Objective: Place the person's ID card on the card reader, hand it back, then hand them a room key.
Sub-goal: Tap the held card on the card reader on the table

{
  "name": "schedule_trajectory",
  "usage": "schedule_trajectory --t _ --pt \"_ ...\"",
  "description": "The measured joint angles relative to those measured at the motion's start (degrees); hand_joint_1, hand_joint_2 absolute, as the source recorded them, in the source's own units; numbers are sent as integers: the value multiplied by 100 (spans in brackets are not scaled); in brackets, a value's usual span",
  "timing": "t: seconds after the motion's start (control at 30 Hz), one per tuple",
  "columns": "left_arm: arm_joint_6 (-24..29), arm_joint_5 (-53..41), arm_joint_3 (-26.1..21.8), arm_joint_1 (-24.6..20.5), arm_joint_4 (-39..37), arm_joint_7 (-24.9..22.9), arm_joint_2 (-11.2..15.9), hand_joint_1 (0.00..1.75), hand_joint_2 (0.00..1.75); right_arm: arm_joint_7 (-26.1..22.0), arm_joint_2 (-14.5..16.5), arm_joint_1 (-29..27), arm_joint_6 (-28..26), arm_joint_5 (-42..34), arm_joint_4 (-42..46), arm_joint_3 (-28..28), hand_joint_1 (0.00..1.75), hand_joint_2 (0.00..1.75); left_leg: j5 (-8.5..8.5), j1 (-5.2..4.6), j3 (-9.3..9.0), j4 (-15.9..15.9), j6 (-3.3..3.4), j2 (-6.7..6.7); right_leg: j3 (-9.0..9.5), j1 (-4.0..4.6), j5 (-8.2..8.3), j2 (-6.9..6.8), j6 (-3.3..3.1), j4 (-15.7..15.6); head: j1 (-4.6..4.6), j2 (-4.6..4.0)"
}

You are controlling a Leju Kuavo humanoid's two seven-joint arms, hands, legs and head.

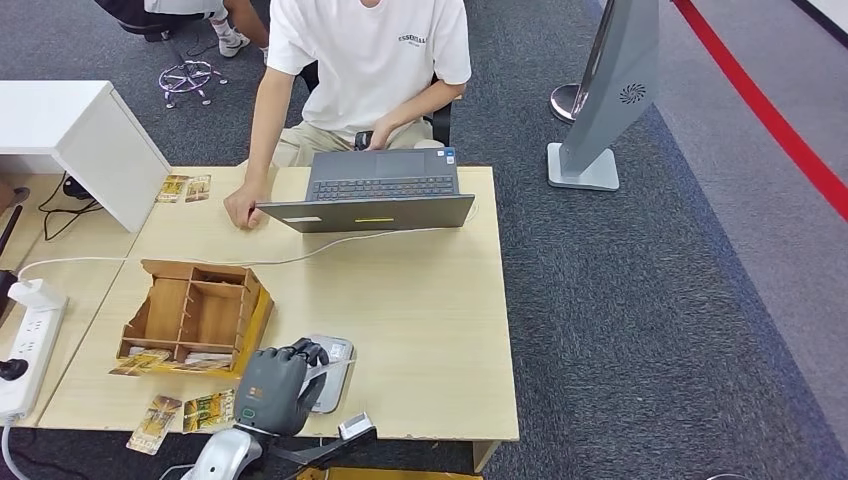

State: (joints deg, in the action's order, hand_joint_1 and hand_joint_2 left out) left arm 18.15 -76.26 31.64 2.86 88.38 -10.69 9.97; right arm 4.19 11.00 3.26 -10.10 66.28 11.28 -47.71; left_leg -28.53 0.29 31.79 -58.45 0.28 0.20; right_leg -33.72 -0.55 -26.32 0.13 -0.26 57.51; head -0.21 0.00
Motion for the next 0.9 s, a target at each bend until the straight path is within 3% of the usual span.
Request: schedule_trajectory --t 0.47,0.9 --pt "-61 421 -618 -11 -795 57 -322 175 175 13 6 4 28 155 1 0 0 175 0 -1 -1 0 0 -1 1 0 0 -2 0 0 1 0" --pt "-186 410 -668 -198 -1495 270 -684 175 175 -6 6 10 60 226 1 7 0 175 0 -1 -5 0 1 -8 11 -1 -1 -10 2 -1 0 0"
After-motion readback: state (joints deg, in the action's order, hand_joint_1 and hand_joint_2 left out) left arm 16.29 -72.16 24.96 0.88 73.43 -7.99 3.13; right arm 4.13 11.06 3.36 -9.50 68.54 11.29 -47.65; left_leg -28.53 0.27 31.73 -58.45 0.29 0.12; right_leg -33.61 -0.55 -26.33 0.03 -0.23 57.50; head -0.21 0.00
